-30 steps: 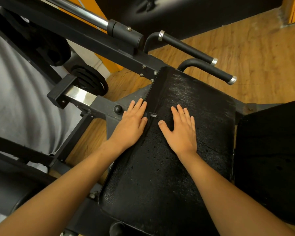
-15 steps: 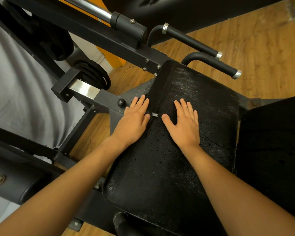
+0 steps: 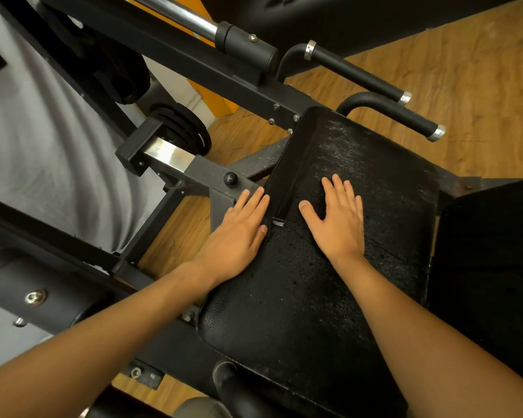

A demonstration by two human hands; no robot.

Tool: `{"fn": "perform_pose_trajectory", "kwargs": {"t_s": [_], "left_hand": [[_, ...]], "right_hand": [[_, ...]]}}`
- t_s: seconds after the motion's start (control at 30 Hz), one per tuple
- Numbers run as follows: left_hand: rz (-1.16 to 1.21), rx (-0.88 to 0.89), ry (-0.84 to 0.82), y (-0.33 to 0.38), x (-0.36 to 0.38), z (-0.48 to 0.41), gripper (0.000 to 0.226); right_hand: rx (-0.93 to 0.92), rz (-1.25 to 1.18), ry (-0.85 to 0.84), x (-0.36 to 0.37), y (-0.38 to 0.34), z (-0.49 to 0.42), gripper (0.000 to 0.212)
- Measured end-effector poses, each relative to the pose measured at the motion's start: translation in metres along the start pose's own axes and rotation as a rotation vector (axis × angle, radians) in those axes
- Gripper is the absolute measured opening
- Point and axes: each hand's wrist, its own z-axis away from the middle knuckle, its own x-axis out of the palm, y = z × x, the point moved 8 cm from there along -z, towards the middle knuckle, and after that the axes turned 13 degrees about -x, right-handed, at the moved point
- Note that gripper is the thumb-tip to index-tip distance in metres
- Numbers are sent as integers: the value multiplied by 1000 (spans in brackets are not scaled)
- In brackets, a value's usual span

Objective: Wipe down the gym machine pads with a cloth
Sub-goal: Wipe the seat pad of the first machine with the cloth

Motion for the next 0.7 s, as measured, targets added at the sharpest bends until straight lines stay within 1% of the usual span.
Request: {"fn": "perform_pose_trajectory", "kwargs": {"t_s": [0.2,0.43,0.57,0.7], "left_hand": [[4,-17,24,5,-2,-3,61],[14,-9,-23,-11,5,35,62],[-43,13,-40,-19,12,60,62],[-73,28,-49,-17,13,56,62]], "right_hand": [[2,4,1,1,1,0,75],[-1,-3,-3,0,1,0,75],[-8,-1,-4,1,1,0,75],[-14,15,-6,0,0,0,75]]}}
